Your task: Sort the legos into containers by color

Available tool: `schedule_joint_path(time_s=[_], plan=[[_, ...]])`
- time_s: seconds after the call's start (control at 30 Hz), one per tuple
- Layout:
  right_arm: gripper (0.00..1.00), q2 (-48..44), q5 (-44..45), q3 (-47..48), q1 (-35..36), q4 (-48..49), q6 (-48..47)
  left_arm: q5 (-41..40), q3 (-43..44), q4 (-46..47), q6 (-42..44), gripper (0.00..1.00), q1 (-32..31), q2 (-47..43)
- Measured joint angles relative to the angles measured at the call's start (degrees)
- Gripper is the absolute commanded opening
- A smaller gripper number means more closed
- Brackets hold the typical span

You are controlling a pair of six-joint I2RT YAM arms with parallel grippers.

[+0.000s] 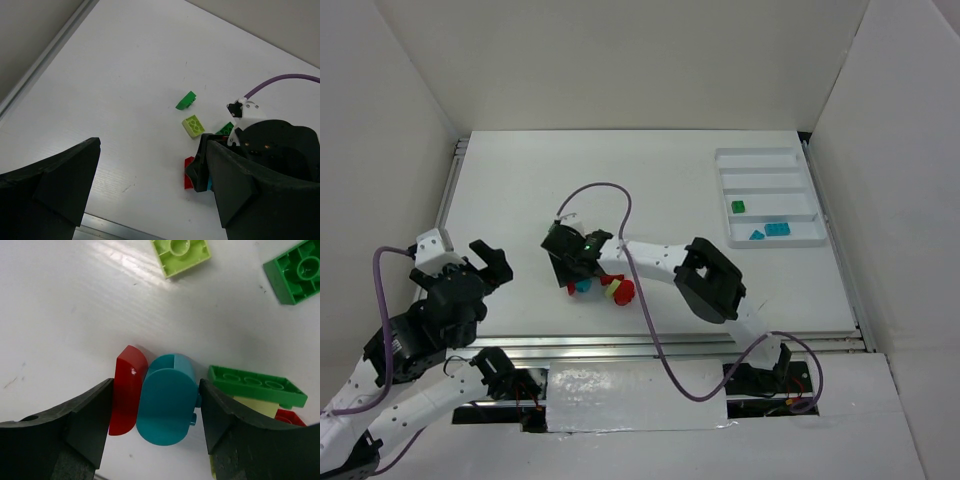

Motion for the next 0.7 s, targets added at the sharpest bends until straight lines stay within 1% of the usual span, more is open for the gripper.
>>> schedule_joint_path(time_s=[0.03, 0.1, 0.23, 0.33, 0.4, 0.5, 0.6, 0.7], plan=[[0.19, -1.25, -0.52, -1.7, 0.0, 0.74, -0.31, 0.31, -0.13, 0.42, 0.57, 0.99, 0.0, -0.07], [0.17, -8.26, -2.51, -10.25, 0.0, 5.38, -2.05, 1.81, -0.94, 2.43, 1.81, 1.0, 0.0, -0.5], [0.17, -25.77, -5.6, -25.0, 0.0, 14.53, -5.35, 7.74, -3.28, 7.58, 5.01, 0.99, 0.0, -1.33], [0.17, -39.08, -7.45, -33.42, 0.04, 21.27, -8.2, 12.79, -3.58, 10.03, 4.79, 1.0, 0.0, -0.39], [0.14, -47.25, -8.37, -38.58, 0.24, 25.24, -10.75, 16.94, -3.43, 11.34, 3.08, 1.0, 0.02, 1.03], [0.14, -56.65, -8.74, -45.64, 1.09, 28.65, -14.47, 25.14, -3.13, 14.84, -0.5, 1.0, 0.02, 3.56], [0.14, -63.23, -8.46, -51.84, 2.27, 29.83, -17.29, 33.59, -2.91, 19.21, -5.64, 1.0, 0.02, 5.81], [0.15, -67.73, -7.67, -55.84, 2.95, 29.53, -19.19, 42.29, -2.8, 24.55, -10.49, 0.99, 0.04, 9.31]])
